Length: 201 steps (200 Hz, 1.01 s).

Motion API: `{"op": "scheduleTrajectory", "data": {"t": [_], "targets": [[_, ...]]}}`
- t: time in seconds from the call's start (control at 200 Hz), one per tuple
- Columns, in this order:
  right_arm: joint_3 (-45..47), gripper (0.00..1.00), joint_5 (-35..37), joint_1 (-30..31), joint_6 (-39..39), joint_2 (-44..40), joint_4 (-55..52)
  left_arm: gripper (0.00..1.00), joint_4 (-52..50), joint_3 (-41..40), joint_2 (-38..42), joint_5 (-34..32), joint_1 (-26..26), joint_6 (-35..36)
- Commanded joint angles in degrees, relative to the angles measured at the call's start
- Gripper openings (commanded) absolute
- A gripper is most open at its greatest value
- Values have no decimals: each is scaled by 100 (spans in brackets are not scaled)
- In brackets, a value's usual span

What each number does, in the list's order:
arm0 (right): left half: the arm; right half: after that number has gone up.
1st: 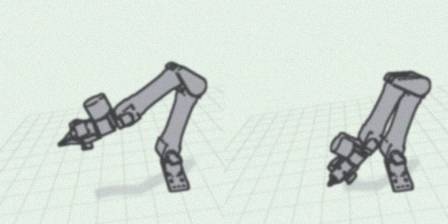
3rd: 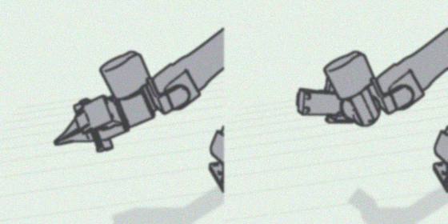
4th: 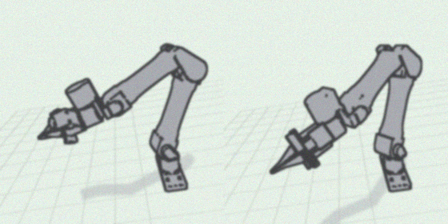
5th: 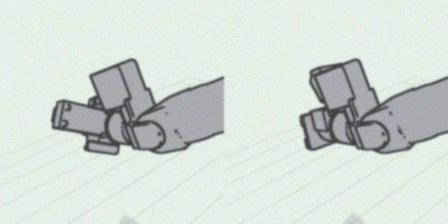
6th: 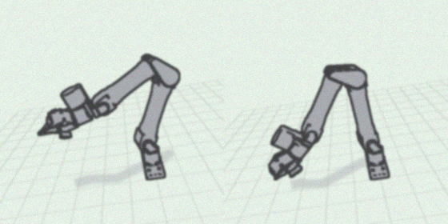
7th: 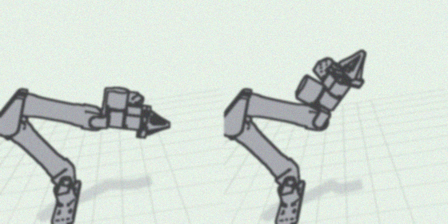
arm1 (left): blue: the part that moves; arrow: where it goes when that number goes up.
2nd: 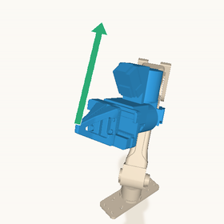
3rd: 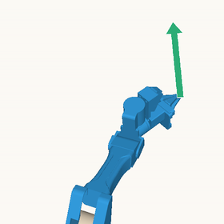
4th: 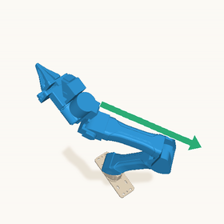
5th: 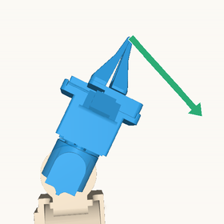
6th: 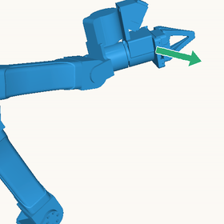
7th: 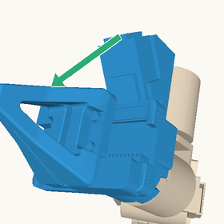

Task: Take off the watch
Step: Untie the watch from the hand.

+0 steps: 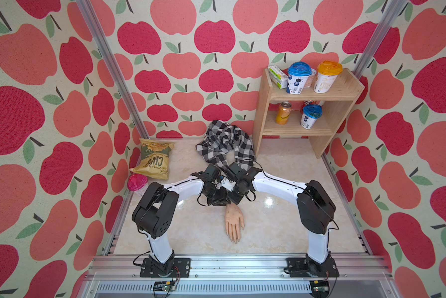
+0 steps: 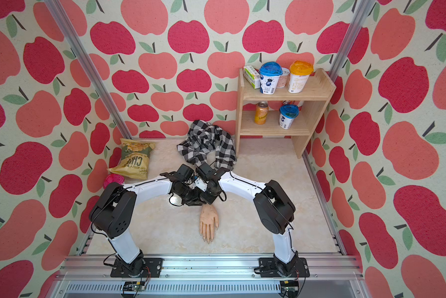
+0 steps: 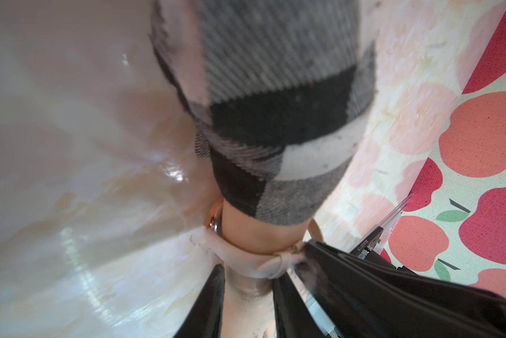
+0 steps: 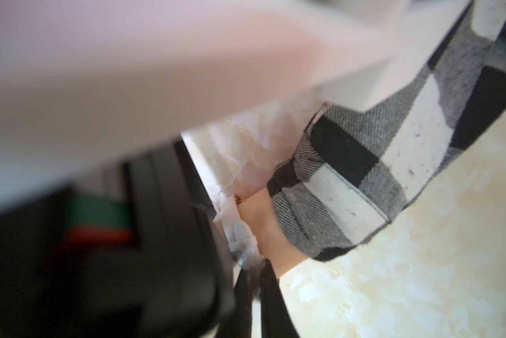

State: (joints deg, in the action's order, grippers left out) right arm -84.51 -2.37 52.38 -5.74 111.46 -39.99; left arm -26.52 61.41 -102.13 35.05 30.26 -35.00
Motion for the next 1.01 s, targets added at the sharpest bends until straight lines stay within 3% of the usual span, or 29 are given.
{"op": "scheduleTrajectory", "data": {"t": [0.0,0.13,0.46,0.69,0.955,1.0], "targets": [[203,0,176,11,-99,-13,-108,27,-10,108,-302,-439,-38,115],[339,0,281,-48,-29,-151,-97,16,-31,181,-371,-463,-38,125],[873,0,33,-280,263,-675,247,0,-26,197,-475,-508,-64,150],[1426,0,-536,-529,507,-1099,544,0,-52,173,-432,-568,-95,212],[1491,0,-715,-571,539,-1179,577,0,24,173,-345,-543,-83,348],[1489,0,-769,-588,557,-1170,588,7,82,156,-253,-513,-73,413]]}}
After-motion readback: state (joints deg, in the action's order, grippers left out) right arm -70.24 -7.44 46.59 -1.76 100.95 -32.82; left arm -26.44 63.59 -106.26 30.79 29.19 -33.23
